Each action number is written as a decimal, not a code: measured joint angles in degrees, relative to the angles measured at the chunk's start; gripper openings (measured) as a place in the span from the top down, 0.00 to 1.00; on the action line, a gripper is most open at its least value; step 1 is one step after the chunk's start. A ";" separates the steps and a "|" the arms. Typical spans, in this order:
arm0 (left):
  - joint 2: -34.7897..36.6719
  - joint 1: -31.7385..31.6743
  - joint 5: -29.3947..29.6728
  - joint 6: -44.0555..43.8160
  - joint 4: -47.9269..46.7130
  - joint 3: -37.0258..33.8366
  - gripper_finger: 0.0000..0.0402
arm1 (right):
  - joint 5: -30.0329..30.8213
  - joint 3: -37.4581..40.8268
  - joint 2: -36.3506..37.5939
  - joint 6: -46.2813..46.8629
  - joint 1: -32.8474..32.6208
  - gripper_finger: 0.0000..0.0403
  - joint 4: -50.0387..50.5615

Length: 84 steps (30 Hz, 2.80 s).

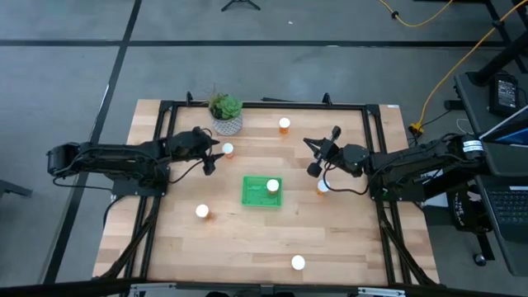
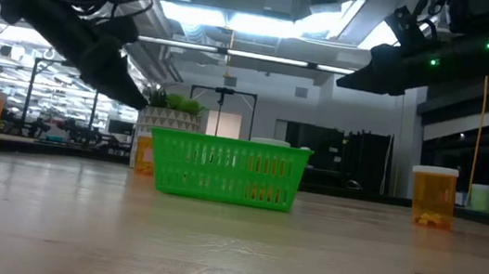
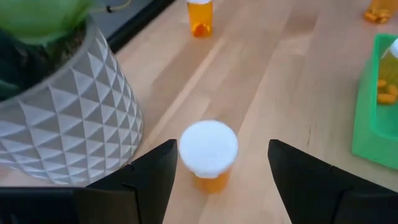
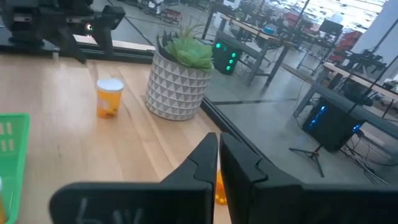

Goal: Pick and place pill bottles into a basket
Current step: Put the orange medicine bottle into the green bin

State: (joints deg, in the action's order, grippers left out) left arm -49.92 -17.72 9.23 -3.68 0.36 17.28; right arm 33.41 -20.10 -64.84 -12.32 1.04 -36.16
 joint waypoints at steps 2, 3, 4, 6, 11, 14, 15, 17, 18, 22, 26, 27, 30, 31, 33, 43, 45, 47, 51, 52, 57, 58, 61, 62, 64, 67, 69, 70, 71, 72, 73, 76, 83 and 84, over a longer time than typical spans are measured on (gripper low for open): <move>-1.02 0.00 0.16 -0.10 -0.77 0.00 0.38 | 0.00 -0.02 0.00 -0.01 -0.02 0.94 0.00; -1.62 0.00 0.22 -0.11 -0.87 -0.05 0.38 | 0.00 -0.02 0.00 -0.08 -0.02 0.94 0.00; -2.35 0.00 0.27 -0.13 -0.74 -0.14 0.38 | 0.00 -0.02 0.00 -0.14 -0.02 0.94 0.00; -3.92 0.00 0.31 -0.68 -0.61 -0.28 0.38 | 0.00 -0.02 0.00 -0.17 -0.02 0.94 0.00; -8.35 0.00 0.61 -1.29 -0.37 -0.31 0.38 | 0.00 -0.06 0.00 -0.20 -0.02 0.94 0.01; -10.79 0.00 0.79 -1.57 -0.02 -0.31 0.38 | 0.00 -0.07 0.00 -0.20 -0.02 0.94 0.01; -11.61 0.00 0.85 -1.57 0.46 -0.31 0.39 | 0.00 -0.07 0.00 -0.20 -0.02 0.94 0.00; -13.28 0.00 1.49 -1.57 2.37 -0.33 0.39 | 0.00 -0.07 0.00 -0.20 -0.02 0.94 0.00; -14.01 0.00 1.62 -1.57 3.57 -0.33 0.38 | 0.00 -0.07 0.00 -0.20 -0.02 0.94 0.01; -16.48 0.00 1.71 -1.57 6.01 -0.33 0.39 | 0.00 -0.07 0.00 -0.22 -0.02 0.94 0.00; -17.96 -0.02 3.51 -1.57 7.63 -0.33 0.39 | -0.01 -0.07 -0.01 -0.40 -0.02 0.94 0.00; -18.17 -0.02 3.54 -1.57 8.24 -0.33 0.39 | 0.00 -0.07 0.00 -0.39 -0.02 0.94 0.00; -18.50 0.00 2.83 -1.49 10.03 -0.33 0.39 | 0.00 -0.07 -0.02 -0.39 -0.02 0.94 0.00; -18.50 0.00 2.82 -1.10 10.35 -0.33 0.39 | -0.01 -0.07 -0.02 -0.39 -0.02 0.94 0.00; -18.50 0.00 2.81 -0.20 10.62 -0.33 0.39 | 0.00 -0.07 -0.02 -0.42 -0.02 0.94 0.00; -18.50 -0.02 0.30 0.40 12.35 -0.33 0.39 | 0.00 -0.07 -0.02 -1.46 -0.04 0.94 -0.47; -18.50 -0.02 0.27 0.42 12.85 -0.33 0.39 | 0.00 -0.07 -0.02 -1.66 -0.04 0.94 -0.58; -18.50 -0.02 0.31 0.42 13.88 -0.33 0.39 | -0.01 -0.07 -0.02 -1.77 -0.04 0.94 -1.13; -18.50 -0.07 1.10 1.07 14.54 -0.31 0.39 | -0.02 -0.07 -0.02 -3.00 -0.04 0.94 -2.46; -18.50 -0.07 1.41 1.58 14.52 -0.31 0.39 | 0.00 -0.07 -0.02 -3.08 -0.04 0.94 -2.71; -18.50 -0.07 1.29 1.90 14.52 -0.31 0.39 | -0.01 -0.07 -0.02 -3.42 -0.04 0.94 -3.44; -18.55 -0.07 1.37 1.90 14.52 -0.31 0.39 | 0.00 -0.07 -0.02 -3.50 -0.04 0.94 -3.57; -19.24 -0.11 1.46 2.38 14.93 -0.31 0.39 | -0.02 -0.07 -0.02 -4.44 -0.04 0.94 -3.66; -19.61 -0.09 1.45 2.47 15.17 -0.31 0.39 | 0.00 -0.07 -0.02 -4.50 -0.04 0.94 -3.92; -20.65 -0.09 1.47 2.46 15.59 -0.31 0.39 | -0.01 -0.07 -0.02 -4.49 -0.04 0.94 -3.99; -22.37 -0.09 1.50 3.28 17.10 -0.31 0.39 | 0.00 -0.07 -0.02 -4.70 -0.04 0.94 -4.26; -22.98 -0.09 1.55 3.89 18.62 -0.31 0.39 | 0.00 -0.07 -0.02 -4.70 -0.04 0.94 -4.37; -23.21 -0.09 1.54 3.98 19.20 -0.31 0.39 | -0.01 -0.07 -0.02 -4.70 -0.04 0.94 -4.35; -23.24 -0.09 1.60 3.98 19.23 -0.31 0.39 | 0.00 -0.07 -0.02 -4.70 -0.04 0.94 -4.36; -23.26 -0.09 1.62 3.98 19.21 -0.31 0.39 | -0.01 -0.07 -0.02 -4.70 -0.04 0.94 -4.37; -23.26 -0.09 1.62 3.98 19.21 -0.31 0.39 | -0.01 -0.07 -0.02 -4.71 -0.04 0.94 -4.35; -23.26 -0.09 1.62 3.96 19.19 -0.31 0.39 | 0.00 -0.07 -0.02 -4.72 -0.04 0.94 -4.35; -23.26 -0.09 1.60 4.00 19.21 -0.31 0.41 | 0.00 -0.07 -0.02 -4.72 -0.04 0.94 -4.35; -23.26 -0.09 1.60 3.98 19.20 -0.31 0.42 | -0.01 -0.07 -0.02 -4.72 -0.04 0.94 -4.35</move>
State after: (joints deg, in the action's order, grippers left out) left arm -73.19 -17.80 10.83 0.30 19.55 16.97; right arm 33.40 -20.16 -64.86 -17.04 0.99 -40.51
